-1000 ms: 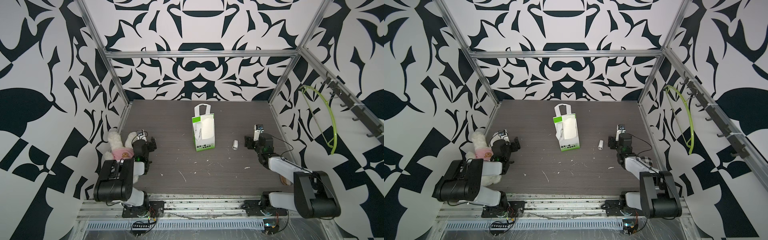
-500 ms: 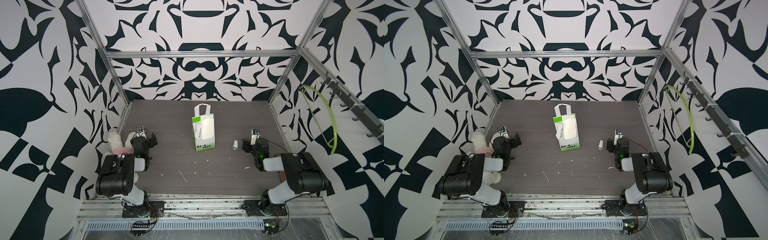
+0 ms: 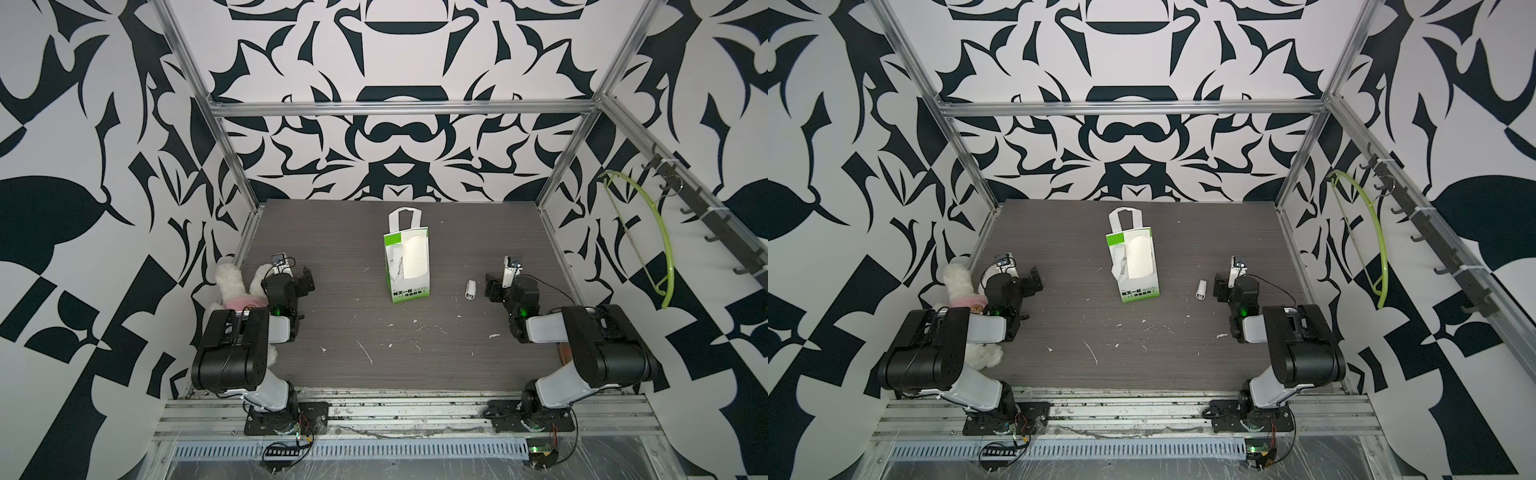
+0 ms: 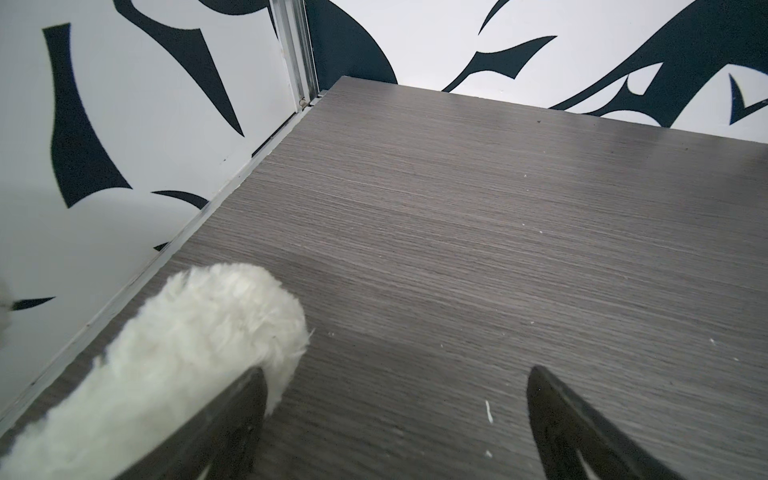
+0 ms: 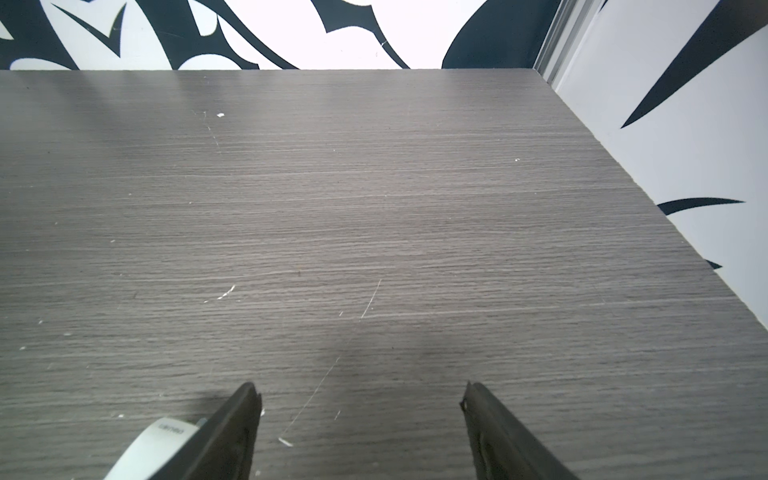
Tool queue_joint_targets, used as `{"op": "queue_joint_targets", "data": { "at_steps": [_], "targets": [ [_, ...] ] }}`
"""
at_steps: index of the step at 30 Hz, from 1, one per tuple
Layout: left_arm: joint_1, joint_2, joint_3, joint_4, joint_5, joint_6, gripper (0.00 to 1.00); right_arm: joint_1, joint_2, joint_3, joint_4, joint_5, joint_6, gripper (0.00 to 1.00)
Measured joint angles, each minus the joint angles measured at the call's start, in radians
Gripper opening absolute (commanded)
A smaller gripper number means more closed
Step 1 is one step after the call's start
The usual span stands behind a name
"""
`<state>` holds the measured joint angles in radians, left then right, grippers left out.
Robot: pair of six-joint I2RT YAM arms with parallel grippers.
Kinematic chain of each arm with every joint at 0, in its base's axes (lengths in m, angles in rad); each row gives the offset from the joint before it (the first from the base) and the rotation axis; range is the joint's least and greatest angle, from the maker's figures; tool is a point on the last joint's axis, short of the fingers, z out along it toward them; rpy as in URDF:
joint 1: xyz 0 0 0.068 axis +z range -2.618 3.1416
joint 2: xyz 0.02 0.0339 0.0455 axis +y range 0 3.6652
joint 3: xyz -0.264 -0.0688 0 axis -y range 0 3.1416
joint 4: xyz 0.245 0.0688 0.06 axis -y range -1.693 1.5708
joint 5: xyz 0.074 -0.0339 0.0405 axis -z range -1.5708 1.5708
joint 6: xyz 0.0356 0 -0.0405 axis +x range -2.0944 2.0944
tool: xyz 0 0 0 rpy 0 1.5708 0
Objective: Staple the receipts to the bags
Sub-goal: Reset both arms
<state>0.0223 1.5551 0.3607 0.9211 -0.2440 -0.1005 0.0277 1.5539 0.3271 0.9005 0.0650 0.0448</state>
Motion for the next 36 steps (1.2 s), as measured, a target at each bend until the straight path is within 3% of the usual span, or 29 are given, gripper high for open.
{"op": "queue_joint_targets", "data": {
  "at_steps": [6,11,15,19,24,36],
  "targets": [
    [0.000,0.000,-0.006,0.013,-0.002,0.000,0.99,0.000,0.000,0.000,0.002,0.000,0.000,0.80],
    [-0.006,0.021,-0.170,0.250,-0.051,-0.007,0.99,0.000,0.000,0.000,0.002,0.000,0.000,0.80],
    [-0.003,0.007,-0.098,0.134,-0.050,-0.010,0.99,0.000,0.000,0.000,0.003,0.000,0.000,0.80],
    [-0.019,0.007,-0.122,0.271,-0.008,0.022,0.99,0.000,0.000,0.000,0.003,0.000,0.000,0.80],
    [-0.022,0.005,-0.050,0.122,-0.018,0.022,0.99,0.000,0.000,0.000,0.002,0.000,0.000,0.80],
    [-0.005,0.004,0.002,0.016,0.000,0.018,0.99,0.000,0.000,0.000,0.002,0.000,0.000,0.84]
  ]
}}
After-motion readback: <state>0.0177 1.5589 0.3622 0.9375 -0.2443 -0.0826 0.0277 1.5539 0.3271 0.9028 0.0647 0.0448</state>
